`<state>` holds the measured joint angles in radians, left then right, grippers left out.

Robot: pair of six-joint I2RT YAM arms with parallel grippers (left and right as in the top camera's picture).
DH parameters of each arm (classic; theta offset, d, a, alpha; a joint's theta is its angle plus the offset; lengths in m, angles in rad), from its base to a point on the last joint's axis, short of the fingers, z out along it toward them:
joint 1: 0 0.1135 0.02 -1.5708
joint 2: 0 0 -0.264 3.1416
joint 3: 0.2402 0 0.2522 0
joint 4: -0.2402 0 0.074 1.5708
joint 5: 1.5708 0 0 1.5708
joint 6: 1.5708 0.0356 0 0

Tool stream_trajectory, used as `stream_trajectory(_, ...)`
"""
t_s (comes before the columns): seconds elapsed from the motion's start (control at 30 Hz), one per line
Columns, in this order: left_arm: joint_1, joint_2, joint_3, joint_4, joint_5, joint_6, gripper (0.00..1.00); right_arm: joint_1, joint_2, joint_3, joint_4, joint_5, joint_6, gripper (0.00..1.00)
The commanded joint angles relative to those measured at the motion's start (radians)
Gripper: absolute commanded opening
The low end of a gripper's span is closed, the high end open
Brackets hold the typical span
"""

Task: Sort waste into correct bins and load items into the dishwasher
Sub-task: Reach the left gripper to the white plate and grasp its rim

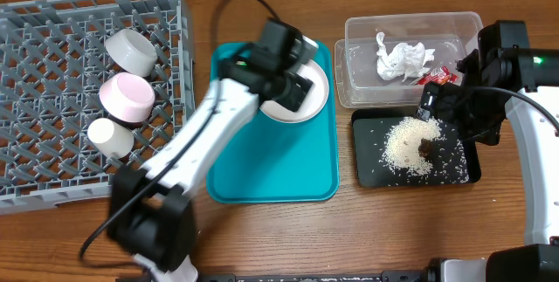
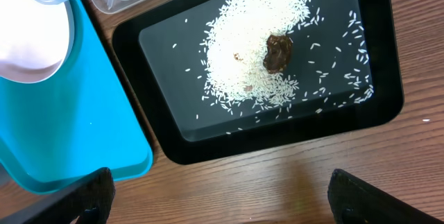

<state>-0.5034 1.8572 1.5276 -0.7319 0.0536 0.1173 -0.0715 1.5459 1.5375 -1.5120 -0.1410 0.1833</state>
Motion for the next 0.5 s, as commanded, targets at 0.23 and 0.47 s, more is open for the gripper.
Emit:
stream_trajectory(0.23,-0.068,0.222,0.0,0.026,-0.042,0.125,0.68,-0.003,-0.005,0.015,0.003,0.009,0.0,1.0)
stream_trajectory(0.47,-0.077,0.272,-0.002,-0.036,-0.043,0.126,0.54,-0.003,-0.005,0.015,0.003,0.01,0.0,1.0)
